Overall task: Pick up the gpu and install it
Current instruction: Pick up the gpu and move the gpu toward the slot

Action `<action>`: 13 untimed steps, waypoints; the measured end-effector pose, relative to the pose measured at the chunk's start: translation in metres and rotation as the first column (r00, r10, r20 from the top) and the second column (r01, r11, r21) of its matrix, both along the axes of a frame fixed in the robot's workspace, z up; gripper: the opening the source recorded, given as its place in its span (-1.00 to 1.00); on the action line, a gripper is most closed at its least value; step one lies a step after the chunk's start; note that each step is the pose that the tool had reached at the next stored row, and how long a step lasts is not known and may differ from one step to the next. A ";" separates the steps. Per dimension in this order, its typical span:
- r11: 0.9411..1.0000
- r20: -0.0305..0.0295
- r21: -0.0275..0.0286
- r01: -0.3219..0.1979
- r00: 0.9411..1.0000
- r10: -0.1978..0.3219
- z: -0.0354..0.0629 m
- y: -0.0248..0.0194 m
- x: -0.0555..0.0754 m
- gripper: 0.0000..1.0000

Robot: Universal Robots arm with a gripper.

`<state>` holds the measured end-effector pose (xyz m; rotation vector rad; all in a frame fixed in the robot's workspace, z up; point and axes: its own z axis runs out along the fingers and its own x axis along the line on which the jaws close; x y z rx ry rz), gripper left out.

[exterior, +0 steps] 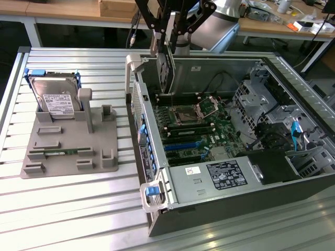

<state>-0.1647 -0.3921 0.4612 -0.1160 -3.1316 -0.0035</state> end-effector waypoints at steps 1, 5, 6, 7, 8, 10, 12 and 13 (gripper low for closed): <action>1.000 0.000 0.000 0.000 1.000 0.000 0.0000 0.0000 0.001 -0.49; 1.000 -0.001 0.000 0.000 1.000 0.000 0.0000 0.0000 0.004 -0.49; 1.000 -0.001 0.000 0.000 1.000 0.000 0.0000 0.0000 0.004 -0.49; 1.000 -0.001 0.000 0.000 1.000 0.000 0.0000 0.0000 0.005 -0.49; 1.000 -0.001 0.000 0.000 1.000 0.000 0.0000 0.0000 0.005 -0.49; 1.000 -0.001 0.000 0.000 1.000 0.000 0.0000 0.0000 0.006 -0.49; 1.000 -0.002 0.000 0.000 1.000 0.000 0.0000 0.0000 0.007 -0.49; 1.000 -0.002 0.000 0.000 1.000 0.000 0.0000 0.0000 0.009 -0.49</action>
